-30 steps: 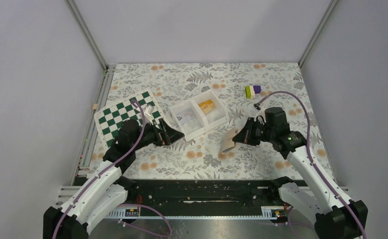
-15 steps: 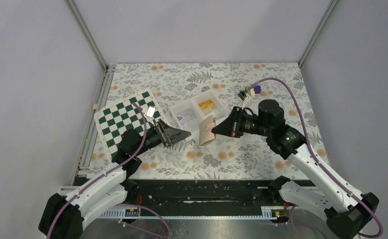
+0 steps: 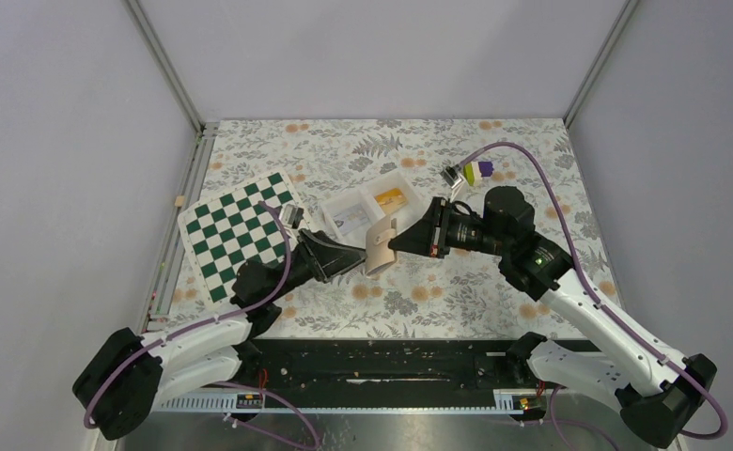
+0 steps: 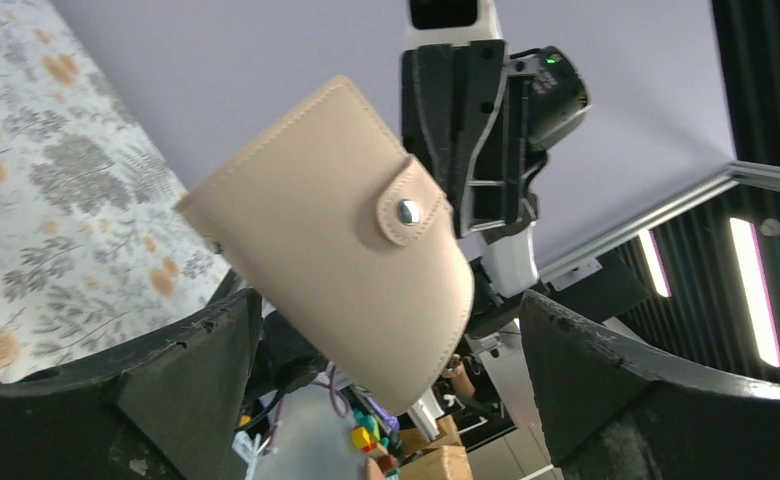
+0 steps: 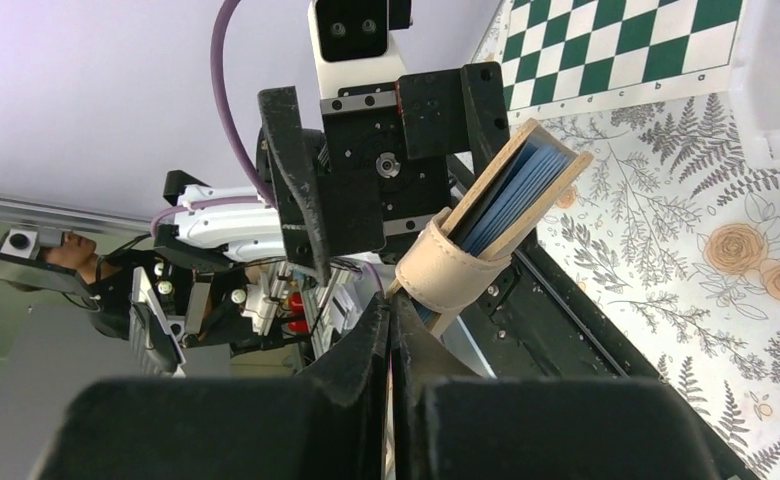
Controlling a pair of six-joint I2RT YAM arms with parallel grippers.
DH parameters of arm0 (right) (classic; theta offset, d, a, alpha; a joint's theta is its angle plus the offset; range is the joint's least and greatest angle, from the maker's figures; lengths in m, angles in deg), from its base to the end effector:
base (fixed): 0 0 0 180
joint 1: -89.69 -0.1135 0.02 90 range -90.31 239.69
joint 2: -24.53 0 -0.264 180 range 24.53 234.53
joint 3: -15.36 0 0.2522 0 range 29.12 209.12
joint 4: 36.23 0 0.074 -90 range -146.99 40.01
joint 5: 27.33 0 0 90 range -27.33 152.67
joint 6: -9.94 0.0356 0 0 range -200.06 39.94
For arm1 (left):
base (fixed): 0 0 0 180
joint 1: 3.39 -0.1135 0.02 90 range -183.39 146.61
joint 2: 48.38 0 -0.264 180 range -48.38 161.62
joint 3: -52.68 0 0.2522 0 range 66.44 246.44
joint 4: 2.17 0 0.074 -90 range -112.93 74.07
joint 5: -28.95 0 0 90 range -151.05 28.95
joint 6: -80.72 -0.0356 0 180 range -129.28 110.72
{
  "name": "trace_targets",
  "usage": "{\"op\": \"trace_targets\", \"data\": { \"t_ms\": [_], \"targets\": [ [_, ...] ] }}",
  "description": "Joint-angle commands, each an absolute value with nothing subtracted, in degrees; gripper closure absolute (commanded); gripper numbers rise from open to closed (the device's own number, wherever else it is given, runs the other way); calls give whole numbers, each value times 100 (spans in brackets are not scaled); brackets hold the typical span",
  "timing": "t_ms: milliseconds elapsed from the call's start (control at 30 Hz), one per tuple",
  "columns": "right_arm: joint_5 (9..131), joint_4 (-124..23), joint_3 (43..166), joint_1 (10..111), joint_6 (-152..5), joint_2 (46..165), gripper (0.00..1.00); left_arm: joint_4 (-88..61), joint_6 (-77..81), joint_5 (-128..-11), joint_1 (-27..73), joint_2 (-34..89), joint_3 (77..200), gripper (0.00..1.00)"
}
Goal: Take the credit cards out of the card holder
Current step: Pick up the card holder from the center of the board.
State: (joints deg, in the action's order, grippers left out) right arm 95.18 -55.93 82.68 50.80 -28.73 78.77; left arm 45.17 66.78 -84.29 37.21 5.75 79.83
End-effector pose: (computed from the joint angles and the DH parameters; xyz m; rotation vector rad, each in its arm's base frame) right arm 0.1551 0.1497 0.3728 -0.2847 1.9429 1.5904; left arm 0.1352 -0.1344 0.2501 -0.0336 1.5293 -1.9534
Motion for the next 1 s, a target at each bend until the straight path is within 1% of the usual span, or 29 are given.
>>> {"op": "trace_targets", "data": {
  "t_ms": [0, 133, 333, 400, 500, 600, 767, 900, 967],
  "targets": [
    [9638, -4959, 8366, 5015, -2634, 7738, 100, 5644, 6911, -7973, 3937, 643, 7967, 1],
    [9650, -4715, 8294, 5013, -2535, 7737, 100, 5545, 6882, -7916, 4129, 812, 8110, 1],
    [9680, -4598, 8216, 5008, -2466, 7719, 100, 6485, 7341, -7759, 4294, 1406, 7952, 1],
    [9677, -4631, 8196, 5010, -2479, 7698, 100, 6561, 7425, -7742, 4320, 1514, 7971, 1],
    [9691, -4664, 8117, 5010, -2504, 7650, 100, 6564, 7386, -7612, 4342, 1430, 7941, 1],
    [9679, -4743, 7983, 5009, -2560, 7577, 100, 6544, 7294, -7481, 4338, 1197, 7848, 4],
    [9647, -4815, 7762, 5005, -2643, 7473, 100, 6337, 7139, -7436, 4345, 974, 7816, 14],
    [9756, -4817, 7694, 5008, -2656, 7587, 100, 6388, 7167, -7463, 4345, 1070, 7842, 34],
    [9771, -4902, 7689, 5011, -2715, 7632, 100, 6455, 7176, -7548, 4341, 1153, 7891, 47]
  ]
}}
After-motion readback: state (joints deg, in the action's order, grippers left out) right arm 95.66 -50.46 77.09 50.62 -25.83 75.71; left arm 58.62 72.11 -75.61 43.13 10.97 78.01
